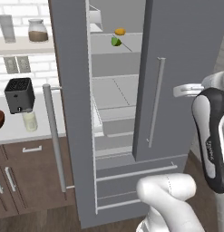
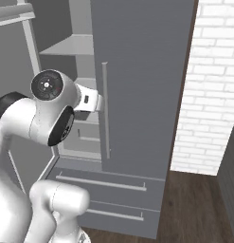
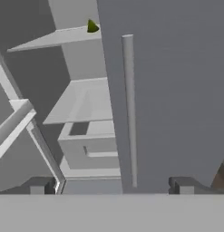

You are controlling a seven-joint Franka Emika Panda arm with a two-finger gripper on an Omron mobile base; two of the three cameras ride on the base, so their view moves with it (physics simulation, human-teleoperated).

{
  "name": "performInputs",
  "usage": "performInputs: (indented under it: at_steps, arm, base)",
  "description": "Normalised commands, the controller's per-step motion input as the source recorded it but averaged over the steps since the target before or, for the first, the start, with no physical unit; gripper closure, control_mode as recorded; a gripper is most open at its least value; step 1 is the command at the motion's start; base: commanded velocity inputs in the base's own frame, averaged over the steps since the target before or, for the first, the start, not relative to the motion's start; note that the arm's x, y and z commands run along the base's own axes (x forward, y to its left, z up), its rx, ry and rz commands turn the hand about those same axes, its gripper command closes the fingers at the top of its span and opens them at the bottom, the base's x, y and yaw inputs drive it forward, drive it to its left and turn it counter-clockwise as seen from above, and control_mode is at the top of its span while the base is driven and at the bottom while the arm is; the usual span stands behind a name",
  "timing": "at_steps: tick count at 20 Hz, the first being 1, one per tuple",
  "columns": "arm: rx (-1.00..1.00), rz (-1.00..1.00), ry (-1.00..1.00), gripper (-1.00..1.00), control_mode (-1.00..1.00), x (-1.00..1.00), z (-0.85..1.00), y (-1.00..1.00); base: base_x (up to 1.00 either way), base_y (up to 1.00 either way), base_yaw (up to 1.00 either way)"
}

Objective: Grab a lemon wedge from the fridge and one ice cube from the ice bowl, and put them in the glass of lemonade.

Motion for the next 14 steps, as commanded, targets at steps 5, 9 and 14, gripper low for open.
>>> performInputs:
  at_steps: [5, 9, 14]
  arm:
    - [-0.08, -0.13, 0.05, -1.0, -1.0, 0.46, -0.25, -0.21]
    - [-0.01, 0.0, 0.0, -1.0, -1.0, 0.68, -0.23, 0.0]
    - [0.0, 0.01, -0.02, -1.0, -1.0, 0.84, -0.22, 0.0]
  base:
    - [0.0, 0.0, 0.0]
    - [0.0, 0.0, 0.0]
    - [0.0, 0.0, 0.0]
